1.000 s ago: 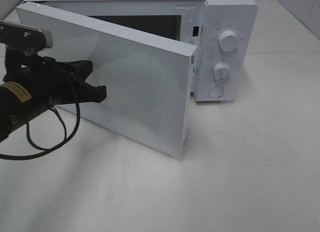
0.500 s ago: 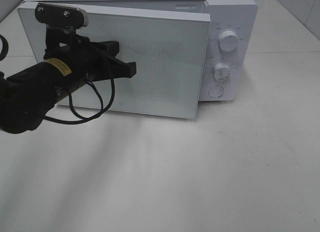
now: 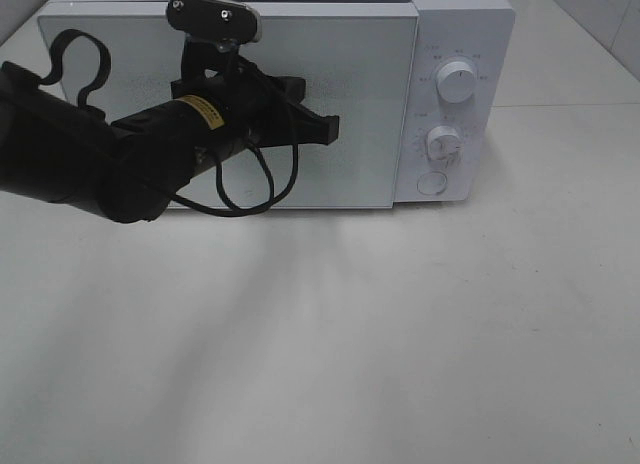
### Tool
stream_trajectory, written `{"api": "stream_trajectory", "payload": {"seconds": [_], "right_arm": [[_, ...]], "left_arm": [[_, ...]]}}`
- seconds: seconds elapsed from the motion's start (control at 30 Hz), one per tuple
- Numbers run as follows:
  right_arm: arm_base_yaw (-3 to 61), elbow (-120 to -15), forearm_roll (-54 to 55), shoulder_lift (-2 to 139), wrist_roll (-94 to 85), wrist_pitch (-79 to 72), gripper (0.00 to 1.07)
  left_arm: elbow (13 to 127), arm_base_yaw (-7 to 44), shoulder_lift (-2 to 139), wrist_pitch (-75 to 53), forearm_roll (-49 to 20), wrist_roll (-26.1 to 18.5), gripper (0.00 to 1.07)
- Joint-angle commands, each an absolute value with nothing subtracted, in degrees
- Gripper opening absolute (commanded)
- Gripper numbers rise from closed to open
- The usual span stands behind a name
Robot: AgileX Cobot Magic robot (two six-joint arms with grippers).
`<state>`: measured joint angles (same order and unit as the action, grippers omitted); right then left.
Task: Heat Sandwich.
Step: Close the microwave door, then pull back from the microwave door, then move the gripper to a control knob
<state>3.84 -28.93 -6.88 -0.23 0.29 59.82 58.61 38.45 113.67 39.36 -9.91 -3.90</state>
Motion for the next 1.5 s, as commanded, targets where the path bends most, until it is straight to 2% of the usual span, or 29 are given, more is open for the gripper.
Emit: {"api": "stream_trajectory", "payload": {"seconds": [0.03,0.4,0.93,1.5], "right_arm": [[3.6,-28.8,-6.8,-1.7,0.9,59.4,0.76],[3.6,-28.8,-6.8,-1.7,0.9,59.4,0.76],[3.6,-28.8,-6.8,-1.7,0.9,59.4,0.76],[3.6,-28.8,-6.8,-1.7,0.9,59.4,0.76]], "left_arm": [[61.7,37.9,114.6,41.8,-13.2,-3.7,0.00],[68.1,38.0,117.8,38.8,-16.4,-3.7,0.00],[67.4,38.5,117.2,38.4,-15.4,-3.7,0.00],[51.3,42.6,108.3,42.9,-15.6,-3.4,0.00]]}}
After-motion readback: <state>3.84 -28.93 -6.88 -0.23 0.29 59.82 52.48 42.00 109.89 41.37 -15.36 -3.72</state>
